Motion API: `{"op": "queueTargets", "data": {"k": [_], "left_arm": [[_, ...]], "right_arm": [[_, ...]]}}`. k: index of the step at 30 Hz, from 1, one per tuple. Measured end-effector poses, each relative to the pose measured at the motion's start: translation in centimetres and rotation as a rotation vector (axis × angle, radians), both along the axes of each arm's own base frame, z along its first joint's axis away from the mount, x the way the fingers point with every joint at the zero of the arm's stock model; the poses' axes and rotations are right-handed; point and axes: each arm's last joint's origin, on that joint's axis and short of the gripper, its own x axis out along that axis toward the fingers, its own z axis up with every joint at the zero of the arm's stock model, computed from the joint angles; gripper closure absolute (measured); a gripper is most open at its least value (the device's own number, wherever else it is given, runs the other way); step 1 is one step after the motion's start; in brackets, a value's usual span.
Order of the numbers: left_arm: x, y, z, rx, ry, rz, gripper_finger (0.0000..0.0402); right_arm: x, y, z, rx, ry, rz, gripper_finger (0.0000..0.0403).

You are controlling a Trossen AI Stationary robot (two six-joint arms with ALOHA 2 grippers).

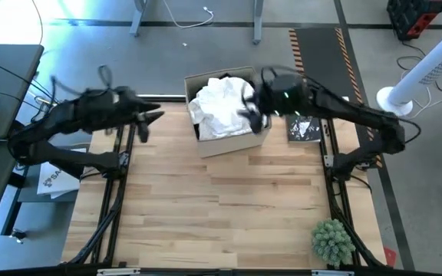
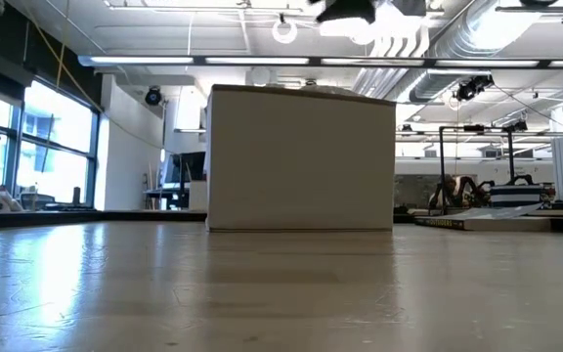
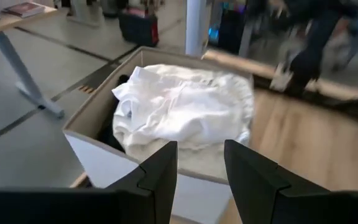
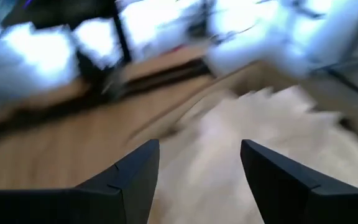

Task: Sort clothes
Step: Return to Home Position

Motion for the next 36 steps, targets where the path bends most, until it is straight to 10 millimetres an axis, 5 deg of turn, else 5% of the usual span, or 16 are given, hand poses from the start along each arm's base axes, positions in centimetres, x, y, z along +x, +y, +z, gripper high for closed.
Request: {"op": "queueTargets", "data": {"k": [5,9,14,24,36], "left_arm": [[-3.4,-1.6,-2.3,-0.071,-0.187,-0.024,0.0271],[-4.3,-2.2,-4.9,-0.075,-0.265,-0.062,0.0271],[-4.1,-2.4,-8.1,-0.081,-0.275,-0.058,0.0271],[-1.0,-2.9,-14.1,0.032,-0.379,-0.239,0.0271],[-1.8,-2.8,-19.7,0.038,-0.521,-0.239,0.0271]], "right_arm": [[-3.1,6.1,0.5,-0.003,0.146,0.335,0.0179],[-4.7,8.7,-0.3,0.005,0.139,0.44,0.0179],[-8.3,8.5,-3.9,0.096,0.084,0.368,0.0179],[-15.2,6.9,-14.1,0.144,-0.303,0.269,0.0179],[-18.8,6.7,-22.0,0.221,-0.493,0.259,0.0179]]}}
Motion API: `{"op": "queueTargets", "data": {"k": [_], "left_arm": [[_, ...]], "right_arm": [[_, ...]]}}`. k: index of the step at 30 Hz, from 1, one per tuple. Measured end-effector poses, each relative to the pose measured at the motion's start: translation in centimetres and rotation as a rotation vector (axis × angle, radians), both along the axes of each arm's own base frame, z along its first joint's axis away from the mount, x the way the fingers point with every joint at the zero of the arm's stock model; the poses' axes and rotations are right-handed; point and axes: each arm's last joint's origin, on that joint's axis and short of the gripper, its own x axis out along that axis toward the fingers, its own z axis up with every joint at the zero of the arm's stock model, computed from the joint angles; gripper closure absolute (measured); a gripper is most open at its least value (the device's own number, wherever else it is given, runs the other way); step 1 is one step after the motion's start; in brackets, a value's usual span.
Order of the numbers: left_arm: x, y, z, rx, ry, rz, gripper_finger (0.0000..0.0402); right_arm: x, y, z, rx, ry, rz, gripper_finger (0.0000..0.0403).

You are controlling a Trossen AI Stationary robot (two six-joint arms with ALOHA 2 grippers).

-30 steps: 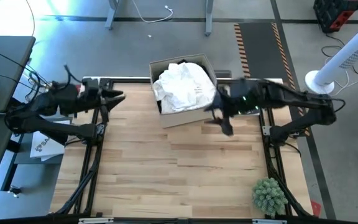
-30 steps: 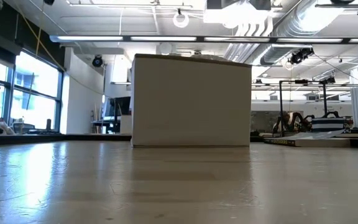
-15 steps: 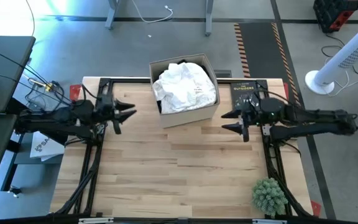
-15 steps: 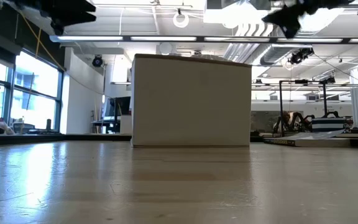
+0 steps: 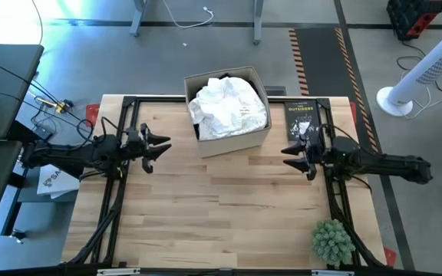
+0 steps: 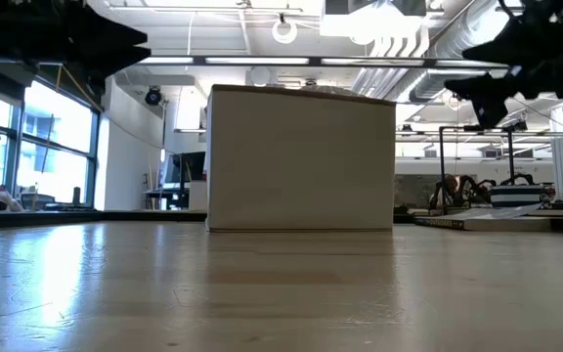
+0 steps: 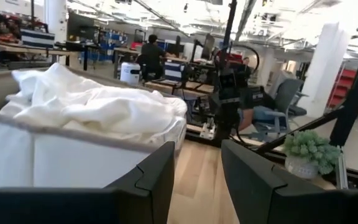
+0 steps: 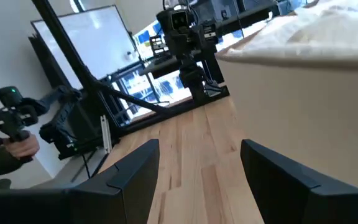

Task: Sort clothes
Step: Return to Home Position

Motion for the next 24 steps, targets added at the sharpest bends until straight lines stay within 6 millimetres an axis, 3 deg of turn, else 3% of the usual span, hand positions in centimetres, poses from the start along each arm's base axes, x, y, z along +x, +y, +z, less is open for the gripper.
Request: {"op": "queueTargets", "data": {"k": [3,5,19,24], "left_arm": [[-0.4,0.0,-0.5,-0.003,0.008,0.004,0.0271],[-0.6,0.1,-0.8,-0.004,0.032,0.019,0.0271],[-2.8,0.1,-2.2,-0.013,0.076,0.029,0.0271],[-2.1,0.2,-4.8,-0.042,0.1,0.063,0.0271]], "right_arm": [[-0.2,0.0,-2.0,0.014,-0.028,0.0,0.0179],[-0.3,0.0,-2.3,0.021,0.005,-0.022,0.0179],[-0.4,-0.1,-2.4,-0.008,0.015,-0.08,0.0179],[-0.4,-0.3,-3.1,0.025,0.088,-0.146,0.0179]]}}
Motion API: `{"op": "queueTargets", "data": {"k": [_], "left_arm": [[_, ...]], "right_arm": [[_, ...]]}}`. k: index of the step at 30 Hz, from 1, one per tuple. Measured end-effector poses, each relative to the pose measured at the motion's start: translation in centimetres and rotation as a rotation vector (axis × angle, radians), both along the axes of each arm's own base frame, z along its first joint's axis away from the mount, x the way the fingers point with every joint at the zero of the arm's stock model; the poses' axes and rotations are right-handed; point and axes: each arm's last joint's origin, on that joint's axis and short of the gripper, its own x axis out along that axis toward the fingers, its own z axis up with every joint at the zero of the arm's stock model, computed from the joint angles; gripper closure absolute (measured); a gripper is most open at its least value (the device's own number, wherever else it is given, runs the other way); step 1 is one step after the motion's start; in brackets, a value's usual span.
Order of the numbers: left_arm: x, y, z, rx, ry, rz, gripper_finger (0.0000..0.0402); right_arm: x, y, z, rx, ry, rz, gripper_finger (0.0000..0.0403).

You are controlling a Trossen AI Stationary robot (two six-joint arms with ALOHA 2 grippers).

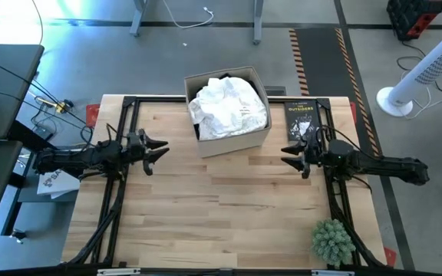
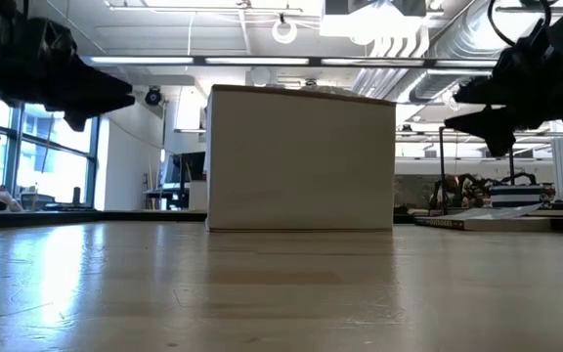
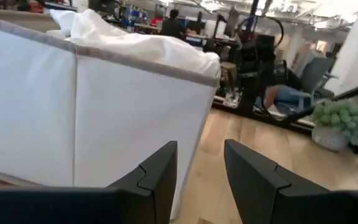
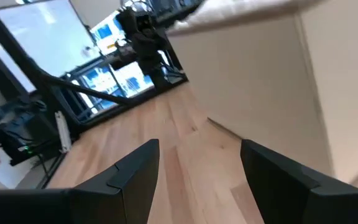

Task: Sort clothes
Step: Return to Home Position

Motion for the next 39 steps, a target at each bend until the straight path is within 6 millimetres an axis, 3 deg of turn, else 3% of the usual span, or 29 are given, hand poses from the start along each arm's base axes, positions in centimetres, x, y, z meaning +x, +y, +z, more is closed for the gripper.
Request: {"op": "queueTargets", "data": {"k": [5,19,32,39], "left_arm": [[0.0,0.0,0.4,0.022,-0.095,0.007,0.0271],[0.2,0.0,-0.1,0.136,0.002,0.017,0.0271],[0.2,0.0,-0.1,0.129,-0.002,0.015,0.0271],[0.1,0.0,0.1,0.128,-0.026,0.01,0.0271]], "right_arm": [[0.0,0.0,-0.1,0.034,0.009,0.003,0.0179],[0.0,-0.1,-0.2,0.03,0.021,-0.042,0.0179],[0.0,-0.1,-0.2,0.03,0.021,-0.041,0.0179],[-0.8,0.1,0.8,0.015,-0.11,-0.026,0.0179]]}}
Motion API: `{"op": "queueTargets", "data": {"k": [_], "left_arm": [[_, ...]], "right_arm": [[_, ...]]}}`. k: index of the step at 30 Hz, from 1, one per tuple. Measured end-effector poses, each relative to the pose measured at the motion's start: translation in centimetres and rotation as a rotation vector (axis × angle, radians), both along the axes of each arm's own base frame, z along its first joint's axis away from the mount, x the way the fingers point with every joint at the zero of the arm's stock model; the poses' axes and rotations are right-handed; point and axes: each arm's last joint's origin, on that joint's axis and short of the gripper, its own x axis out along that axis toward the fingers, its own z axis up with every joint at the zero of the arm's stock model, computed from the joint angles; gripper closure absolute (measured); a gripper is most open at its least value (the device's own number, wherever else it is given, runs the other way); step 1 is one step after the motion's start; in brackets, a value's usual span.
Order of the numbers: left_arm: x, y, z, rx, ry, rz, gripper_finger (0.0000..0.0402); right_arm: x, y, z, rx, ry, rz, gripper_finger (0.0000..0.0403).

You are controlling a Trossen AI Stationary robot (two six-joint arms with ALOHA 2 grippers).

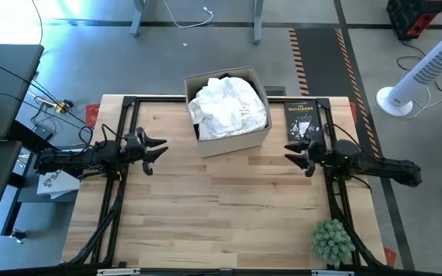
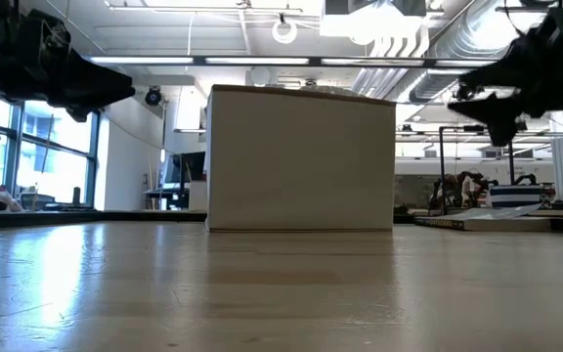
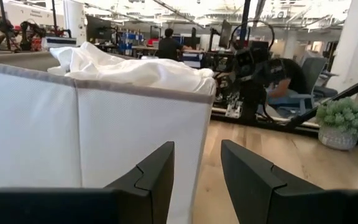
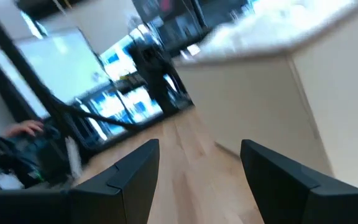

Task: Sort clothes
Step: Return to Home Position

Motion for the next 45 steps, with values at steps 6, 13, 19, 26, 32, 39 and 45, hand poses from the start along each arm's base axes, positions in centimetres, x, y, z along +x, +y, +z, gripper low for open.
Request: {"op": "queueTargets", "data": {"k": [6,13,19,26,32,39,45], "left_arm": [[0.0,0.01,-0.03,0.0,0.003,0.001,0.0271],[0.0,0.0,-0.04,0.0,0.004,-0.001,0.0271],[0.02,-0.29,-0.04,0.0,0.004,-0.031,0.0271],[0.03,-0.47,-0.03,0.0,0.004,-0.05,0.0271],[0.03,-0.5,-0.03,0.0,0.004,-0.053,0.0271],[0.03,-0.48,-0.03,0.0,0.003,-0.05,0.0271],[0.03,-0.48,-0.03,0.0,0.003,-0.05,0.0271]], "right_arm": [[-0.05,0.15,0.52,-0.007,-0.055,0.018,0.0179],[-0.02,0.14,0.18,-0.003,-0.019,0.018,0.0179],[-0.02,0.13,0.05,-0.053,0.0,0.012,0.0179],[-0.01,0.13,0.05,-0.271,0.029,0.008,0.0179],[-0.01,0.15,0.05,-0.338,0.038,0.014,0.0179],[-0.01,0.15,0.05,-0.339,0.038,0.015,0.0179],[-0.01,0.15,0.05,-0.339,0.037,0.016,0.0179]]}}
